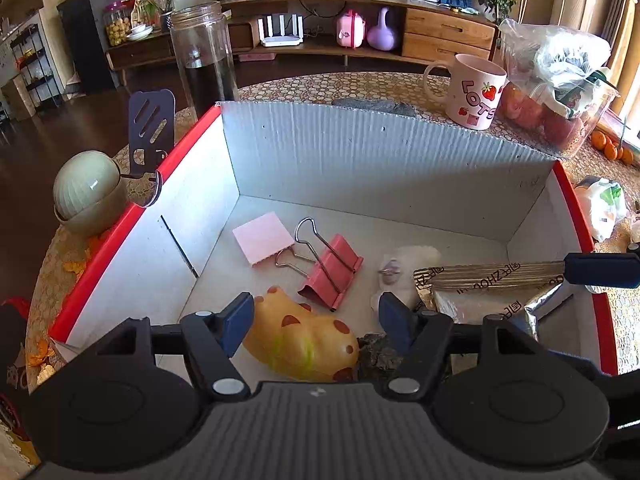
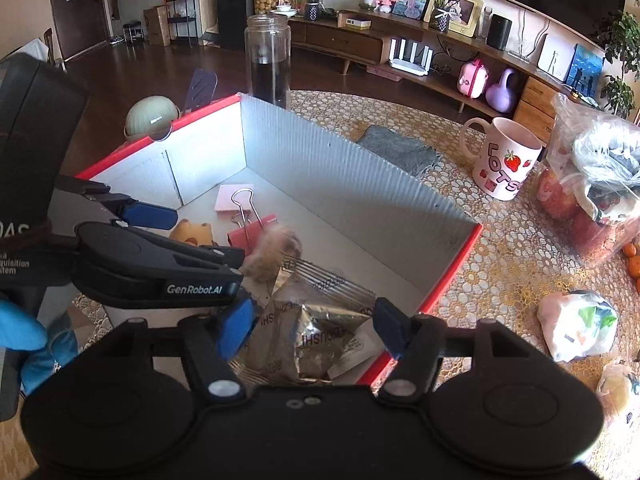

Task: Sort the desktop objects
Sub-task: 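Open left tool to drop the plush while right tool releases the foil bag in the box, then withdraw both open tools from the box back over the table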

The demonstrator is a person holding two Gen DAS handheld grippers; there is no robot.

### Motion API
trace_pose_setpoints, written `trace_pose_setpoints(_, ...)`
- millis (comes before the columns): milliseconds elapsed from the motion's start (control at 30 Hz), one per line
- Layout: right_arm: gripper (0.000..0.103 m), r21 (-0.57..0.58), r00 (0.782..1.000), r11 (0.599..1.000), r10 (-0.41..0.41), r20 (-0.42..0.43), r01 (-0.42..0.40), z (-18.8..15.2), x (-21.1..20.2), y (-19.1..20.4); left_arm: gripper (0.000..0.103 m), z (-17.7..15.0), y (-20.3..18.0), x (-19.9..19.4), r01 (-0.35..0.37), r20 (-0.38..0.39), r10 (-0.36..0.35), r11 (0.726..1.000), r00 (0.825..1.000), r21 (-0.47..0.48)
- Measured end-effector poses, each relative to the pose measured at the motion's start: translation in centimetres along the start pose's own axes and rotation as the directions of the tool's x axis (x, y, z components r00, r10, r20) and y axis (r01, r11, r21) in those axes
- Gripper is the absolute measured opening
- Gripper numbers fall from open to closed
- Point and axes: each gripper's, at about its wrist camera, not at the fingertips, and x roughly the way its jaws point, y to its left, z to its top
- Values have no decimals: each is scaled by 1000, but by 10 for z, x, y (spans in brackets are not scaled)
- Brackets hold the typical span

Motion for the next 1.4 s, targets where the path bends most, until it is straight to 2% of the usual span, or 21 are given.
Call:
trace_pose_setpoints(200,78,19,999,999,25,45,-26,-3,-22,-10,69,0,-3,-8,8,1,-8,1000,1000,-10)
trace_pose_setpoints(433,82,45,995,998,39,91,-43,-7,-46,-21,69,-3,-6,-22,12,9,-12,1000,1000,-24)
trace_pose_setpoints(500,84,50,993,997,47,107,-53,-10,-55,-24,73,-3,-7,-27,17,16,-17,999,1000,-32)
trace_pose_setpoints(633,86,54,990,997,54,130,-62,-18,-72,-30,75,-5,-11,-37,21,33,-20,999,999,-35)
trace_pose_setpoints(700,87,55,988,997,53,145,-61,-22,-81,-32,83,-6,-15,-43,19,47,-17,999,999,-31)
trace_pose_setpoints(1033,95,102,972,991,63,228,-88,-47,-128,-55,87,-17,-34,-68,23,81,-22,1000,996,-14)
trace_pose_setpoints(1167,97,122,967,989,55,248,-88,-62,-142,-66,94,-24,-44,-79,23,102,-23,1000,995,-5)
trace_pose_setpoints(1400,99,156,964,985,27,264,-71,-94,-162,-92,97,-31,-74,-106,57,129,-59,998,990,22)
